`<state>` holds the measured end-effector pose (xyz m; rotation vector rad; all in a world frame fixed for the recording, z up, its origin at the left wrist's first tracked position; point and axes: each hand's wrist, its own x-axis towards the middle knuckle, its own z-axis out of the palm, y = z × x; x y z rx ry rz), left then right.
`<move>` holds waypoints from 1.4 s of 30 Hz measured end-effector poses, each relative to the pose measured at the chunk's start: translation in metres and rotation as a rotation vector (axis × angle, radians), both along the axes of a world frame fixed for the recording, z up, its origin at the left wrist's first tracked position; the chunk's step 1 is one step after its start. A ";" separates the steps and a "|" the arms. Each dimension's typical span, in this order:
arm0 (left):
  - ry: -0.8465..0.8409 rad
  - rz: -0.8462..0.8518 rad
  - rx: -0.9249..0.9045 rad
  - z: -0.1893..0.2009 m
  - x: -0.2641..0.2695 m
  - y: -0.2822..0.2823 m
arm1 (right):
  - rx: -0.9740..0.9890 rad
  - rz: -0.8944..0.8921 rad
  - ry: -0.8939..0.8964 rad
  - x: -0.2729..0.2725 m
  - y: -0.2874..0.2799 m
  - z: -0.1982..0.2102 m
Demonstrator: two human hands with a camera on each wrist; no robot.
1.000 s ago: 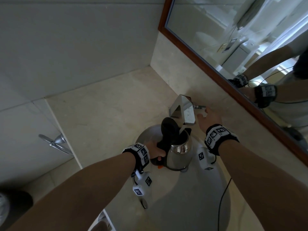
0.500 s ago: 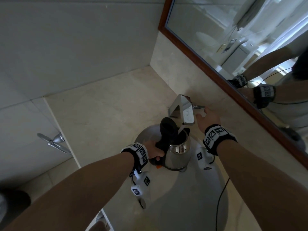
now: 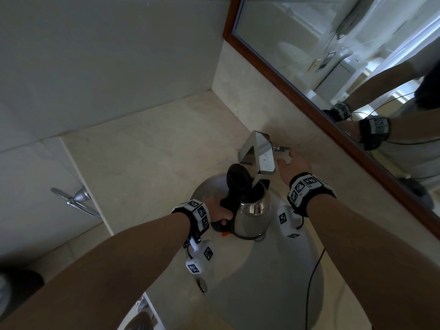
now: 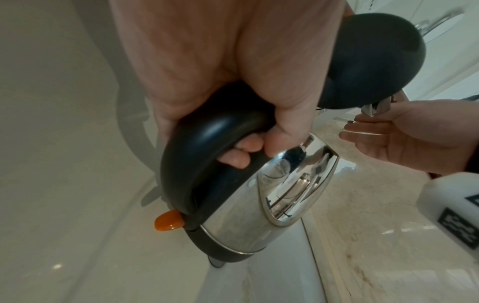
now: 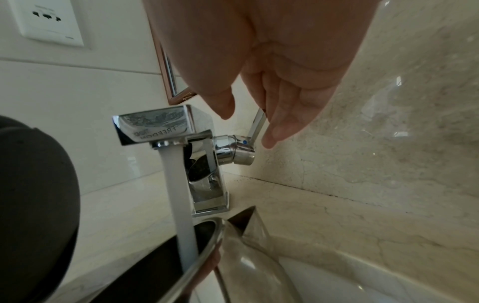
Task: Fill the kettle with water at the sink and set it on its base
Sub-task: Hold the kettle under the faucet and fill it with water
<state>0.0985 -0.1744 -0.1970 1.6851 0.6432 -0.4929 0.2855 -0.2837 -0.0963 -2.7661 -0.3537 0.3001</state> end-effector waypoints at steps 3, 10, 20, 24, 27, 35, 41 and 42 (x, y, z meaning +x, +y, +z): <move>-0.008 -0.007 0.016 -0.002 0.001 0.000 | 0.003 0.007 0.008 -0.002 -0.001 0.001; 0.005 -0.031 0.057 -0.004 0.004 0.000 | 0.021 0.016 0.006 -0.004 -0.002 0.001; 0.027 -0.042 0.063 -0.001 0.002 -0.001 | 0.012 0.019 0.004 -0.004 -0.001 0.002; 0.025 -0.044 0.056 -0.002 0.002 0.000 | 0.025 0.022 0.002 -0.005 -0.001 0.002; 0.027 -0.047 0.050 -0.003 0.002 0.000 | 0.032 0.014 0.002 -0.006 -0.001 0.003; 0.031 -0.047 0.023 -0.002 0.002 0.000 | 0.023 0.019 -0.011 -0.005 0.000 0.004; 0.023 -0.055 0.049 -0.002 0.002 0.000 | 0.022 0.020 0.003 -0.006 0.000 0.004; 0.019 -0.061 0.054 -0.002 0.001 0.000 | 0.025 0.017 0.003 -0.006 0.000 0.004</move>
